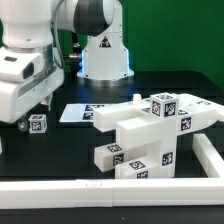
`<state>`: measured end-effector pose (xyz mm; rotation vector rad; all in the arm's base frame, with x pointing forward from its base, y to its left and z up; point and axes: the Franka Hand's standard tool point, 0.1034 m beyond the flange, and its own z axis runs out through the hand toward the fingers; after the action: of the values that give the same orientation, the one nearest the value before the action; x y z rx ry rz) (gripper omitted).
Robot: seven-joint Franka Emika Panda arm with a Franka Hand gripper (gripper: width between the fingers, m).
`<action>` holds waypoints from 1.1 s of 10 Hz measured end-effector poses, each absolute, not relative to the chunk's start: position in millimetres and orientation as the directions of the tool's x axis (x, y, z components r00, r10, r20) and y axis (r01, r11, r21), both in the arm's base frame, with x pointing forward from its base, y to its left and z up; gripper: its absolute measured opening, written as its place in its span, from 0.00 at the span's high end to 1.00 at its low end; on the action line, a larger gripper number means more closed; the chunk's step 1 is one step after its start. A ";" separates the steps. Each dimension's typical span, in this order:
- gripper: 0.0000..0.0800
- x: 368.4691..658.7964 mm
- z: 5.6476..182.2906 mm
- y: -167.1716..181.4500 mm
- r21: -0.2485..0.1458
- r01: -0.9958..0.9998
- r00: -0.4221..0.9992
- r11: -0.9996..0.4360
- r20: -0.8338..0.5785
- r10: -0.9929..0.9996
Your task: Assemble chair
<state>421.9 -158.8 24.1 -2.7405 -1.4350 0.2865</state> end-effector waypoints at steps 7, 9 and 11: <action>0.19 435.4 24.7 -166.9 -0.019 0.280 0.930 -0.960 -0.241 0.276; 0.19 427.9 20.4 -164.2 0.041 -0.037 0.956 -0.998 -0.291 -0.047; 0.19 430.5 19.7 -163.9 0.031 -0.004 0.955 -1.000 -0.298 -0.013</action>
Offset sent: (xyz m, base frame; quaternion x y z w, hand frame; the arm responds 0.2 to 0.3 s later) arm 0.0000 0.0000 0.0000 0.0000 0.0000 0.1938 0.9810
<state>430.5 -163.9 19.7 -3.1355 0.0131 0.4776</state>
